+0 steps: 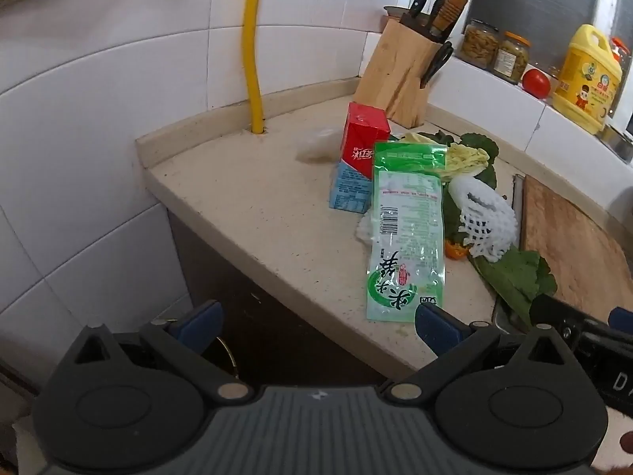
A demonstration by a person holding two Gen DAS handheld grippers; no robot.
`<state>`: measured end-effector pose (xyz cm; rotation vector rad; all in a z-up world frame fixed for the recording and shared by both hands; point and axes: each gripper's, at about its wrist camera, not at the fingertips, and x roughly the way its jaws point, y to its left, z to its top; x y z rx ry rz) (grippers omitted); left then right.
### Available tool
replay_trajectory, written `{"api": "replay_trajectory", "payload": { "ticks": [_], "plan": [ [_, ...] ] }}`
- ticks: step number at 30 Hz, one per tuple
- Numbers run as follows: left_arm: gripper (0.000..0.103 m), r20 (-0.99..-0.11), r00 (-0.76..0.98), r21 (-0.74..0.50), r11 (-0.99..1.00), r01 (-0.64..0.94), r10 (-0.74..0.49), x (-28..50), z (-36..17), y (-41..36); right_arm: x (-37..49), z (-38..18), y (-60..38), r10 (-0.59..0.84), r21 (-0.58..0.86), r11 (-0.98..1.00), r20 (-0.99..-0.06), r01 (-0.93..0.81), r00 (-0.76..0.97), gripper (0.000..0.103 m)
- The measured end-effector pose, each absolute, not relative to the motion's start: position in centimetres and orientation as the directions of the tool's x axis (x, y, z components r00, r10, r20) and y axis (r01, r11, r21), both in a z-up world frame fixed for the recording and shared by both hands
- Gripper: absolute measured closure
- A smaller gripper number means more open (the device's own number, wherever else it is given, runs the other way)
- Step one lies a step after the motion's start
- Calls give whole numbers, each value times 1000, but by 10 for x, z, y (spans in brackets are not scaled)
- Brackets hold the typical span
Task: Collect trash
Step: 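Move both grippers toward the green snack bag and foam net on the counter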
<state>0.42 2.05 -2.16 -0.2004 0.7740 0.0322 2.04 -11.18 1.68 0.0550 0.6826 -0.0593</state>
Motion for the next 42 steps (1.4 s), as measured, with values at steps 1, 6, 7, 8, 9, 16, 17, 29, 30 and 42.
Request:
{"api": "replay_trajectory", "payload": {
  "ticks": [1, 6, 7, 8, 9, 16, 17, 29, 30, 42],
  "plan": [
    [3, -698, 715, -169, 980, -103, -45, 5, -22, 20, 20, 16, -112, -37, 34, 997, -631, 75, 775, 0],
    [3, -693, 719, -165, 982, -92, -49, 4, -22, 15, 16, 16, -118, -34, 49, 995, -619, 82, 785, 0],
    [3, -691, 721, -163, 982, -90, -48, 4, -22, 14, 16, 16, -118, -45, 33, 996, -620, 83, 783, 0],
    [3, -689, 723, -161, 983, -90, -47, 4, -22, 14, 17, 15, -117, -63, 9, 996, -626, 88, 778, 0],
    [3, -688, 724, -160, 983, -90, -46, 5, -22, 14, 19, 14, -116, -86, -15, 995, -631, 98, 771, 0],
    [3, -685, 727, -142, 987, -72, -46, 6, -21, 12, 22, 13, -123, -146, -45, 987, -630, 152, 762, 0],
    [3, -683, 729, -138, 988, -68, -45, 6, -20, 11, 23, 13, -122, -154, -57, 987, -628, 153, 763, 0],
    [3, -697, 716, -111, 992, -52, -40, 7, -24, 6, 22, 11, -119, -160, -71, 986, -636, 148, 755, 0],
    [3, -699, 714, -110, 992, -53, -40, 7, -24, 7, 22, 11, -119, -160, -74, 986, -637, 146, 754, 0],
    [4, -712, 701, -83, 987, -138, 38, 0, -26, 26, 30, 9, -99, -102, -76, 995, -655, 69, 749, 0]
  ]
}}
